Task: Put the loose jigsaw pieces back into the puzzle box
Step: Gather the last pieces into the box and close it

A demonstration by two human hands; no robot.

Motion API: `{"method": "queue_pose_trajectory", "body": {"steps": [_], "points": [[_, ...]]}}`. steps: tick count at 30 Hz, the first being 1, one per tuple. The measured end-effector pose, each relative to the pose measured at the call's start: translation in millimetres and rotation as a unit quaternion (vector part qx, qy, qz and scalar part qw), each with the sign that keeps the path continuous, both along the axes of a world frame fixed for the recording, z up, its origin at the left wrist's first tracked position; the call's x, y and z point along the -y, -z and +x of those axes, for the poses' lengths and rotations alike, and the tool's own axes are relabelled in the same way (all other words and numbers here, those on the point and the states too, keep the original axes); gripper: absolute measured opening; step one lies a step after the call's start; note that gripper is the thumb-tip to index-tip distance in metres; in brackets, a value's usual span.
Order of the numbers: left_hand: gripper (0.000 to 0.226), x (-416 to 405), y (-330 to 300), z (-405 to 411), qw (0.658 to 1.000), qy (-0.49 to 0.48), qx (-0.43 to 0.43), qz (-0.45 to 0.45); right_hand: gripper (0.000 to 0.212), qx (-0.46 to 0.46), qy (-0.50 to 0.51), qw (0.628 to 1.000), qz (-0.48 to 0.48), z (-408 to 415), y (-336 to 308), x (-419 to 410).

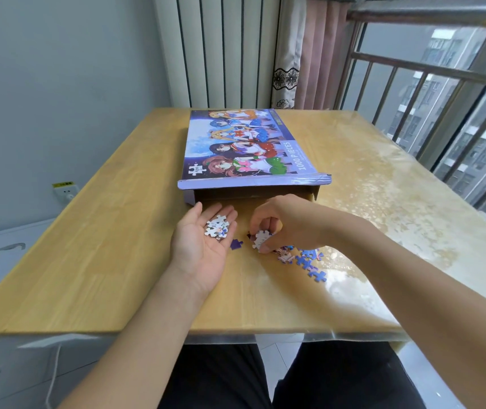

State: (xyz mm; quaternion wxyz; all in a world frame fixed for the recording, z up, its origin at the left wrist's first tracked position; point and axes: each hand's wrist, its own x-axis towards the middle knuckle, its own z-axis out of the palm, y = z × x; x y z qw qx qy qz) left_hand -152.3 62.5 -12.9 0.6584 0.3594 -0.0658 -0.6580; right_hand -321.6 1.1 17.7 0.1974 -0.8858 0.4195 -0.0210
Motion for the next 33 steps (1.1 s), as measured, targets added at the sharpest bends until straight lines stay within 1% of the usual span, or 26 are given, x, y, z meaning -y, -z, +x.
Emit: {"method": "queue_pose_trajectory", "body": {"steps": [2,3,5,7,9,15,19,23,25,26,27,29,30,31,32,33], "points": [[0.043,1,0,-3,1.0,0.0,-0.003,-0.001,0.033,-0.003,-0.003,1.0,-0.005,0,-1,0],[0.043,2,0,-3,1.0,0.0,-0.004,-0.001,0.036,0.0,-0.001,1.0,-0.004,0,-2,-1],[0.044,2,1,-3,1.0,-0.001,-0.005,-0.003,0.049,-0.001,0.007,1.0,0.001,0,-2,0],[0.045,2,1,-3,1.0,0.001,-0.008,-0.005,0.058,-0.025,0.015,1.0,-0.002,1,-3,1],[0.044,0,2,-2,1.0,0.002,-0.004,-0.006,0.055,-0.038,0.019,0.999,0.004,4,-6,4],[0.044,-1,3,-3,1.0,0.004,0.006,-0.01,0.03,-0.059,0.014,0.998,0.035,12,-14,6],[0.044,-1,3,-3,1.0,0.008,0.003,-0.008,0.028,-0.027,0.024,0.998,0.054,9,-12,7],[0.043,-1,1,-3,1.0,0.002,-0.003,-0.007,0.018,0.024,0.035,0.994,0.103,-3,-8,5],[0.044,-1,0,-2,1.0,0.002,-0.009,-0.007,0.014,0.081,0.045,0.985,0.146,-9,-10,3],[0.044,-1,0,-3,1.0,0.005,-0.011,-0.006,0.012,0.136,0.053,0.974,0.172,-11,-12,2],[0.044,-2,0,-4,1.0,0.009,-0.01,-0.005,0.011,0.207,0.064,0.955,0.202,-11,-15,2],[0.044,-3,-1,-9,1.0,0.021,-0.004,-0.003,0.012,0.35,0.081,0.893,0.27,-4,-18,0],[0.043,-3,-3,-12,1.0,0.029,-0.002,-0.002,0.014,0.4,0.094,0.863,0.295,2,-18,-1],[0.042,-4,-5,-16,0.999,0.038,-0.004,-0.001,0.016,0.426,0.11,0.845,0.304,7,-17,-2],[0.041,-4,-7,-19,0.999,0.043,-0.012,0.0,0.02,0.428,0.125,0.846,0.294,14,-15,-4],[0.04,-4,-8,-22,0.999,0.045,-0.023,0.001,0.024,0.407,0.136,0.866,0.257,18,-14,-6]]}}
